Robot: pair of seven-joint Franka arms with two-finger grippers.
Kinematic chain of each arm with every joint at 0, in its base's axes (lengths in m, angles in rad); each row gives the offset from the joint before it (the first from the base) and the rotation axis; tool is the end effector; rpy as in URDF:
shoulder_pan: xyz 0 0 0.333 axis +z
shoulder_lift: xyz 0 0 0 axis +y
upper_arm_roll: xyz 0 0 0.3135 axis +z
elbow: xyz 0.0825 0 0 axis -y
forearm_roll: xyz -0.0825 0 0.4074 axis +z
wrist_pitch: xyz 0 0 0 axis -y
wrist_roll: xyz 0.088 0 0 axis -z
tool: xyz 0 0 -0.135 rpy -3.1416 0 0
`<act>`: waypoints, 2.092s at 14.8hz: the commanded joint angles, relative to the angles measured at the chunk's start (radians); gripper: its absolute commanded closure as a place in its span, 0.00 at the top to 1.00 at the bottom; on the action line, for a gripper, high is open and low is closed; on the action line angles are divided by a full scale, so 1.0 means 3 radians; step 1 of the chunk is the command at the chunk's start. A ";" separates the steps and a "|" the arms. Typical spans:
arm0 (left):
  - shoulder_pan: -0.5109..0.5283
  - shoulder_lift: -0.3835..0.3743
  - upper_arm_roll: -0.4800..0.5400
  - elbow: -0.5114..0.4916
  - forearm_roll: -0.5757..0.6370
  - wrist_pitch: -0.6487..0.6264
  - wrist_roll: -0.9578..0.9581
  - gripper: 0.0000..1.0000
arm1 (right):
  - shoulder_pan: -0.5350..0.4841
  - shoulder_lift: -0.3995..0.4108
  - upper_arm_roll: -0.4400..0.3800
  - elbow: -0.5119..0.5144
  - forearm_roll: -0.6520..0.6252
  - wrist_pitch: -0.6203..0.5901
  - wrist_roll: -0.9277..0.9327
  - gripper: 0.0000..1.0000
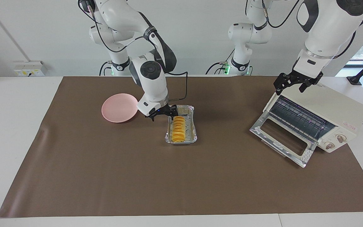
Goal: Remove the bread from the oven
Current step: 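Grasp the tray edge with the right gripper while the left gripper withdraws, then slide the foil tray farther from the robot with the right gripper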
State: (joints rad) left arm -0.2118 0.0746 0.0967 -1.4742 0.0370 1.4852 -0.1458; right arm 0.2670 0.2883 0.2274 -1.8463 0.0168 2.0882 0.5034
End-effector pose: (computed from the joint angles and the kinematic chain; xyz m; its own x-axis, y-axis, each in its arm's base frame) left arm 0.5867 -0.0646 0.5909 0.9978 0.0341 -0.0560 0.0311 -0.9981 -0.0529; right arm 0.5639 0.2992 0.3278 0.9971 -0.0236 -0.0727 -0.0272 -0.9984 -0.0494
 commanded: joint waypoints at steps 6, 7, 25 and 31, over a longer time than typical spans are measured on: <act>0.0210 -0.0488 -0.0062 -0.0484 -0.0261 -0.0216 0.0317 1.00 | -0.0026 -0.0061 0.0009 -0.0431 0.0036 0.0294 0.0101 0.94; 0.0210 -0.0530 -0.0062 -0.0536 -0.0261 -0.0211 0.0317 1.00 | -0.0026 -0.0056 0.0009 -0.0467 0.0041 0.0361 0.0137 0.94; 0.0159 -0.0371 -0.0031 -0.0480 -0.0261 -0.0206 0.0425 1.00 | 0.0061 -0.0071 0.0014 -0.0657 0.0087 0.0546 0.0051 0.00; 0.0190 -0.0392 -0.0026 -0.0475 -0.0256 -0.0190 0.0399 1.00 | -0.0449 -0.0056 0.0009 -0.0147 0.0189 0.0021 -0.0535 0.00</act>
State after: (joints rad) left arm -0.1647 -0.0252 0.0876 -1.6057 -0.0248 1.4370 -0.0314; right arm 0.2261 0.2798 0.2231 -1.9718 0.0302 2.1865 0.4713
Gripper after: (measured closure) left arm 0.000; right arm 0.982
